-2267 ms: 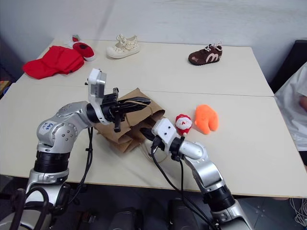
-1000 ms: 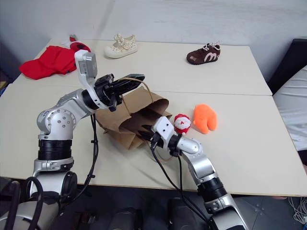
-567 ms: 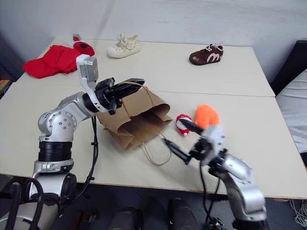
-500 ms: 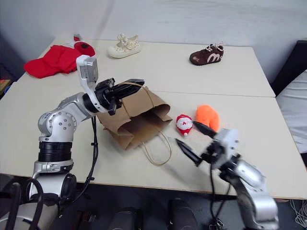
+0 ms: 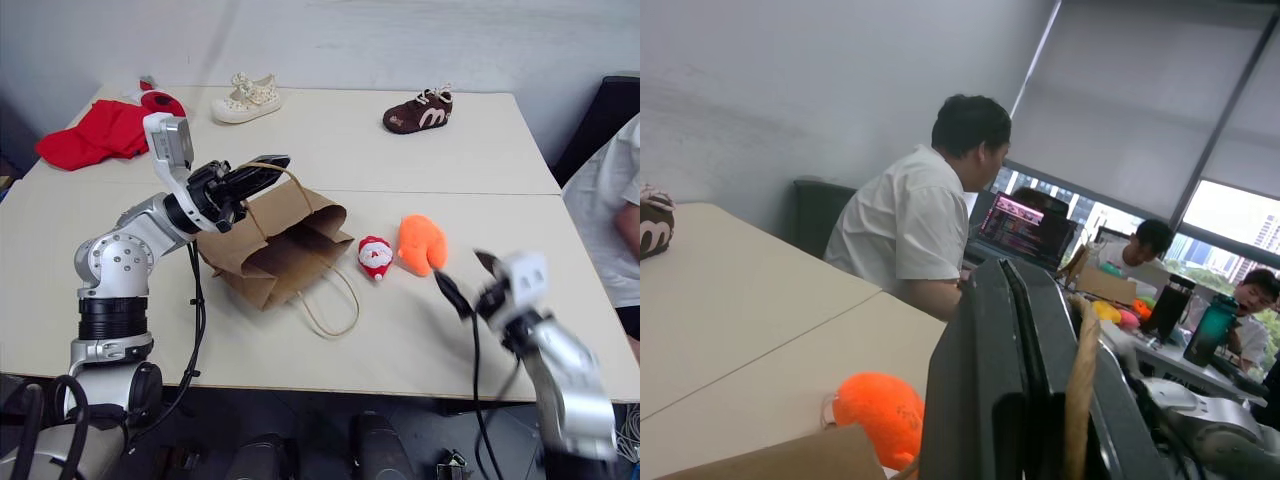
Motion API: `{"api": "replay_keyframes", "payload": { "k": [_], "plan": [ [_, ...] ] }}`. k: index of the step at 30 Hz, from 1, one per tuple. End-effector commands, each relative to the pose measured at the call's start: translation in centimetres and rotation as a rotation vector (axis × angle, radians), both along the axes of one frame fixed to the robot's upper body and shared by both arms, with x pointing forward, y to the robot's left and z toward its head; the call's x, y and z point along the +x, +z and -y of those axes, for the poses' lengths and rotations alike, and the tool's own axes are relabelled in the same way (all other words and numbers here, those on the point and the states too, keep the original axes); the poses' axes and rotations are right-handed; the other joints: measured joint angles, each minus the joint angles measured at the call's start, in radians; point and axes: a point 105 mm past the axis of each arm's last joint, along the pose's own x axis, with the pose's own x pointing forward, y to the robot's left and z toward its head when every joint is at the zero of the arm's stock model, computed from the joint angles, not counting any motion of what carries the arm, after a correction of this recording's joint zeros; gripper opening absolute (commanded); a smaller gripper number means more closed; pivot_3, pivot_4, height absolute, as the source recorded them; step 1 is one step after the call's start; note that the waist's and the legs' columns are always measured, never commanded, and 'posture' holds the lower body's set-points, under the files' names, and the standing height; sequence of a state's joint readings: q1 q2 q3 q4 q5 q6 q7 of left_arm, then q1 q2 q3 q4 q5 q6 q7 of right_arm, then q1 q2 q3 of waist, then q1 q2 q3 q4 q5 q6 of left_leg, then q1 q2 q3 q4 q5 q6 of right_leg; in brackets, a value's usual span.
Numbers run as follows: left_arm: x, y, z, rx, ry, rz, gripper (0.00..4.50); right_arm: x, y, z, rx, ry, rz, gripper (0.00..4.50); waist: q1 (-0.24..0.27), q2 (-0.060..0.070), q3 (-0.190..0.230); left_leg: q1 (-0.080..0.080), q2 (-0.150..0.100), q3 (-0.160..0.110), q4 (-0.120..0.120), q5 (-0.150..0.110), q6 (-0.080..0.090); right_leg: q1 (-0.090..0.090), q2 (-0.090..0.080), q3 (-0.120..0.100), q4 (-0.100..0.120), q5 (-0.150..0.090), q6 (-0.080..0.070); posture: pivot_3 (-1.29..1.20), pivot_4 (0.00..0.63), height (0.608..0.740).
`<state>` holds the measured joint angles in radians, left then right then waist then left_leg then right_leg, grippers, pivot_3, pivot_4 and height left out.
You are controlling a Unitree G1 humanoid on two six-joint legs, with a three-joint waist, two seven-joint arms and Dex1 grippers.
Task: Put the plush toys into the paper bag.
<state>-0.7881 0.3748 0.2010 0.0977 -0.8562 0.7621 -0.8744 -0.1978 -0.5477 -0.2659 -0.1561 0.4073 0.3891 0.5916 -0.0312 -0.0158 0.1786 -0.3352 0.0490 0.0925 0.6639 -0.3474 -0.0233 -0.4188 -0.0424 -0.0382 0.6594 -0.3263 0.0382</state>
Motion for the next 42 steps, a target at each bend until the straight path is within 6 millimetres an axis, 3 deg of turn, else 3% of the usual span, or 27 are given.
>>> {"api": "replay_keyframes", "payload": {
  "k": [1,5,8,15,19,21,23,26,29,34,37,42],
  "plan": [
    [-0.1,1.0,-0.3,-0.004,0.005,0.035,0.0,2.3,-0.8,-0.2,-0.008,-0.015,-0.108,4.44,0.018,-0.001,0.0,-0.002,0.0,-0.002,-0.001,0.001,-0.001,-0.001,0.001,-0.003,0.0,-0.001,-0.001,0.0,0.15,0.74],
    [-0.1,0.7,0.1,0.002,0.003,0.036,0.0,6.0,-1.0,-1.3,-0.012,-0.028,-0.22,4.44,0.029,-0.001,0.0,-0.014,0.0,-0.002,0.002,0.001,0.0,-0.011,-0.001,-0.002,0.002,-0.001,0.0,0.0,0.15,0.74],
    [-0.2,0.6,0.4,0.007,0.002,0.047,0.0,7.1,-1.9,-0.8,-0.087,-0.077,-0.285,3.86,0.027,-0.001,0.0,-0.022,-0.002,-0.002,0.007,0.002,0.003,-0.017,-0.003,-0.002,0.003,0.0,0.003,0.0,0.15,0.74],
    [-0.3,0.8,0.3,0.01,0.007,0.061,0.0,6.1,-0.9,-0.2,-0.099,-0.041,-0.214,1.5,0.028,-0.001,0.0,-0.022,-0.001,-0.003,0.01,0.001,0.004,-0.017,-0.003,-0.002,0.004,0.001,0.003,0.0,0.15,0.74],
    [-0.2,0.8,0.3,0.009,0.003,0.058,0.0,3.5,4.4,-2.0,-0.097,0.209,0.088,0.57,0.029,-0.001,0.0,-0.022,-0.002,-0.003,0.01,0.001,0.004,-0.016,-0.003,-0.003,0.002,0.001,0.004,0.0,0.15,0.74],
    [-0.2,0.9,0.4,0.0,-0.004,0.054,0.0,1.8,6.1,-3.4,-0.088,0.335,0.157,0.46,0.026,-0.001,0.0,-0.022,-0.002,-0.003,0.01,0.001,0.004,-0.016,-0.002,-0.002,0.002,0.001,0.005,0.0,0.15,0.74],
    [-0.2,1.1,0.7,-0.007,-0.015,0.05,0.0,-0.4,6.7,-6.3,-0.082,0.483,0.111,0.46,0.024,-0.001,0.0,-0.021,-0.002,-0.002,0.01,0.001,0.004,-0.016,-0.002,-0.001,0.003,0.001,0.005,0.0,0.15,0.74],
    [-0.1,1.3,0.9,-0.021,-0.029,0.041,0.0,-2.0,6.1,-9.2,-0.078,0.563,0.034,0.46,0.023,-0.001,0.0,-0.02,0.0,-0.003,0.01,0.001,0.003,-0.015,-0.001,-0.002,0.003,0.002,0.005,0.0,0.15,0.74],
    [0.1,1.7,1.3,-0.048,-0.045,0.032,0.0,-2.9,3.5,-14.1,-0.054,0.605,-0.083,0.46,0.024,-0.001,0.0,-0.019,-0.001,-0.003,0.01,0.001,0.003,-0.013,-0.002,-0.002,0.003,0.002,0.004,0.0,0.15,0.74],
    [0.1,1.6,1.9,-0.065,-0.062,0.021,0.0,-1.7,1.1,-17.2,-0.122,0.554,-0.115,0.46,0.03,-0.001,0.0,-0.021,-0.002,-0.003,0.011,0.001,0.004,-0.014,-0.003,-0.002,0.003,0.002,0.004,0.0,0.15,0.74],
    [0.1,1.4,2.3,-0.075,-0.074,0.015,0.0,-0.7,1.2,-19.3,-0.124,0.546,-0.101,0.46,0.027,-0.001,0.0,-0.022,-0.002,-0.004,0.015,0.0,0.006,-0.014,-0.003,-0.003,0.003,0.002,0.004,0.0,0.15,0.74],
    [-0.1,1.1,2.6,-0.084,-0.083,0.013,0.0,1.4,1.6,-20.6,-0.176,0.502,-0.062,0.46,0.023,-0.001,0.0,-0.022,-0.001,-0.004,0.015,0.0,0.006,-0.014,-0.003,-0.004,0.003,0.002,0.004,0.0,0.15,0.74]
  ]
}}
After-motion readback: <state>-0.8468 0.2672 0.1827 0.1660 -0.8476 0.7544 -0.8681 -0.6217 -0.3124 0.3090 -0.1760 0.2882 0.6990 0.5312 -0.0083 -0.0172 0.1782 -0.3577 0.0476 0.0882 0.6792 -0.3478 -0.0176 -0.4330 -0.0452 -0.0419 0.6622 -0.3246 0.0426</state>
